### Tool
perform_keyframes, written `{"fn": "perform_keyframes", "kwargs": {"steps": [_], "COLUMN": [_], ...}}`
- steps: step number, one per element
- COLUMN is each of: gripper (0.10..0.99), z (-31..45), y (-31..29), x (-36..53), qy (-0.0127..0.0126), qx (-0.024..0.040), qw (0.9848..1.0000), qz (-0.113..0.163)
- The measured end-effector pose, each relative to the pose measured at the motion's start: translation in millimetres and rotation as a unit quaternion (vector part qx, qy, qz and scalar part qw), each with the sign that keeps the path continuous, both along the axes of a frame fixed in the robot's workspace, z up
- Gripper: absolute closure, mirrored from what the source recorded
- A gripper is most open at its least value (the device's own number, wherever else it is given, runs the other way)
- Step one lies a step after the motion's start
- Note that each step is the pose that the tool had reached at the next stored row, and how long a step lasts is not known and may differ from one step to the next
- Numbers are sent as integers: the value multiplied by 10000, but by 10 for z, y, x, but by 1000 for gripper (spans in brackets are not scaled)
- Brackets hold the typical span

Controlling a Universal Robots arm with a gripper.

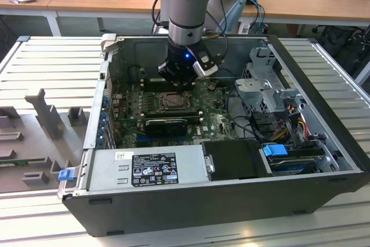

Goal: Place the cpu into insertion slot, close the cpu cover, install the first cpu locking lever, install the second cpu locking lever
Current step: 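Install the first cpu locking lever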

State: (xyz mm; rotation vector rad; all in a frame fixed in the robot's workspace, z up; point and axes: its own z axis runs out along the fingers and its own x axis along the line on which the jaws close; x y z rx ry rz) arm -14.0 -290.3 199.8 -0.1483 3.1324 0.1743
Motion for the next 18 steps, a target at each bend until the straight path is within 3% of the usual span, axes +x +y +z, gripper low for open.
{"fn": "perform_keyframes", "kwargs": {"steps": [5, 11, 18], "gripper": [980, 980, 980], "z": [17, 145, 154], "y": [2, 0, -56], "x": [6, 6, 6], "qy": [-4, -1, -1], "qx": [18, 10, 8], "qw": [10000, 10000, 10000], "qz": [-1, -1, -1]}}
